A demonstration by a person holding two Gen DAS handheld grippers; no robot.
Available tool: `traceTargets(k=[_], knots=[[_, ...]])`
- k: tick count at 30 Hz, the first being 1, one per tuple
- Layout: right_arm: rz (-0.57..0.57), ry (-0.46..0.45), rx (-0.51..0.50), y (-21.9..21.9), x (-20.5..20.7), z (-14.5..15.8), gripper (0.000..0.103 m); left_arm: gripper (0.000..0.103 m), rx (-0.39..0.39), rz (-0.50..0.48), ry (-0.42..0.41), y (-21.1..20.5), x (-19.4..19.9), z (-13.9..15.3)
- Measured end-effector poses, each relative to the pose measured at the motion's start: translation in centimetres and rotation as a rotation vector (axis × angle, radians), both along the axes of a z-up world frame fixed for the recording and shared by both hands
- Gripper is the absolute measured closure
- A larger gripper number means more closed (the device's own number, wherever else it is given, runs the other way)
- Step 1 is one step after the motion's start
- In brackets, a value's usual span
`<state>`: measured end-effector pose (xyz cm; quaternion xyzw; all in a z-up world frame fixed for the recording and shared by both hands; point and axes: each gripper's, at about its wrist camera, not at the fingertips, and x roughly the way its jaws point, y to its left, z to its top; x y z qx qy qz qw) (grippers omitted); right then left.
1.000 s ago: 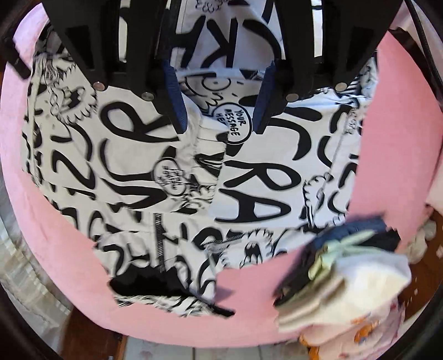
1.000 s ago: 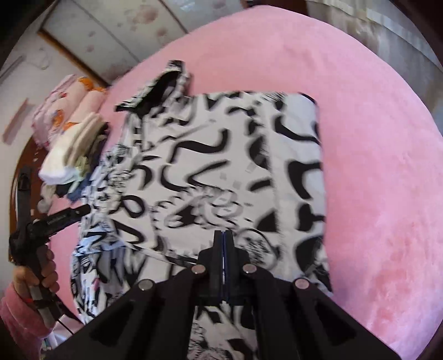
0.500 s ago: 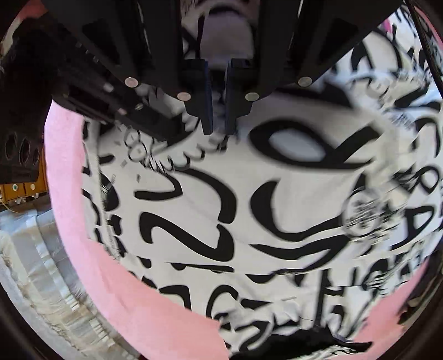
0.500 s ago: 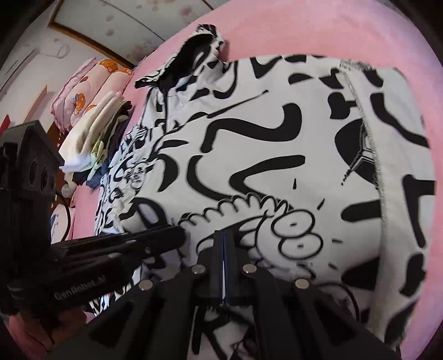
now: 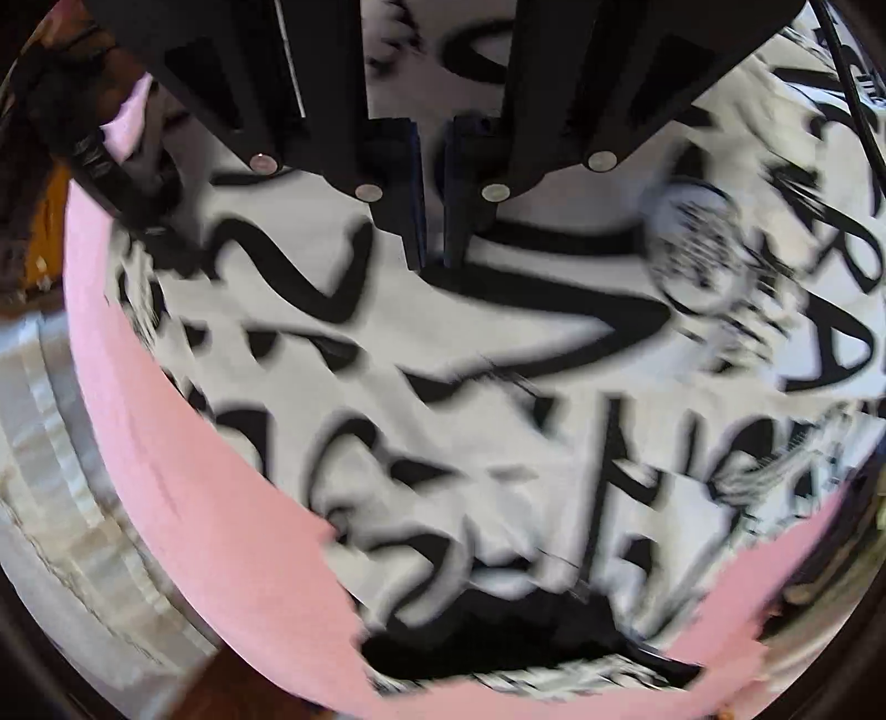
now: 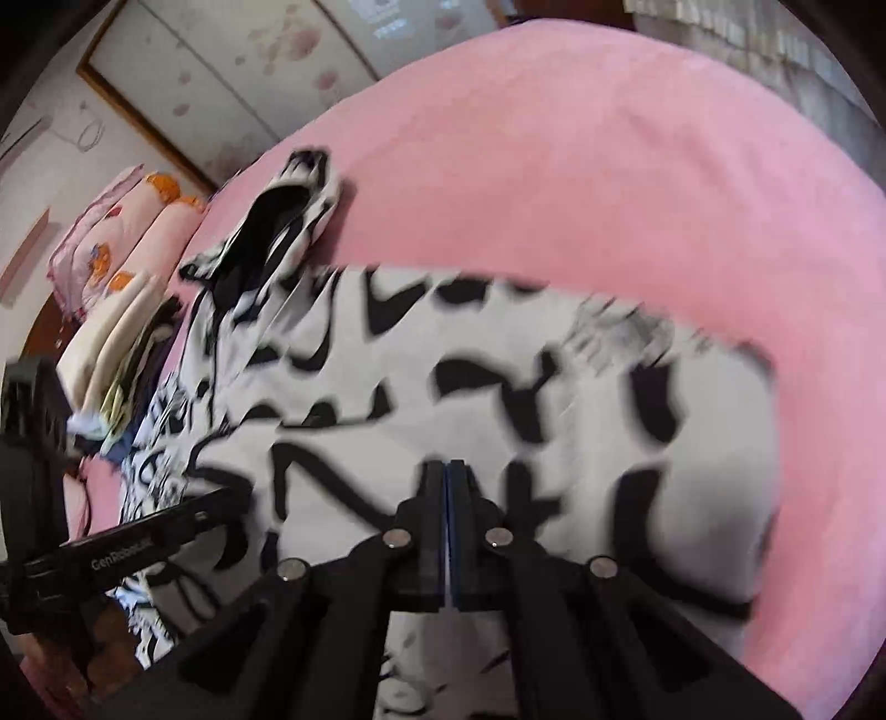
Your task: Fold large clothes
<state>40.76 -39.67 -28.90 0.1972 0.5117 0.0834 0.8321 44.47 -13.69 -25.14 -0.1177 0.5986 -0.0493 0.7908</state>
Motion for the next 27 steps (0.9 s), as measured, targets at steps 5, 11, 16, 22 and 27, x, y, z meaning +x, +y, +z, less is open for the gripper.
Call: traceTargets(k=[5,11,16,22,27], knots=[[-0.052,-0.018,-0.003,-3.9,-0.6,0.5,0.103,0.097,0.053,0.101,-0.014,3.8,0.3,0.1],[-0.210,0.008,-0.005,-8.6,-2.4,0.5,0.103,0.097,0.107,0.199,-0.005,9.0,-0.2,-0.3],[-0.225,0.050,-0.050,-10.4,-2.7,-0.4,0.103,0.099,0.069,0.219,-0.006,11.6,-0.9,-1.0],[-0.182,0.041,-0.129,-9.5,-2.6,0.0,0.103,0.099,0.134,0.198,-0.034,10.5,-0.5,-1.6],[-0.184,0.032,-0.117,-8.4,-2.9,1.8,0.103,0.099,0.153,0.195,-0.129,8.1,-2.0,1.8]])
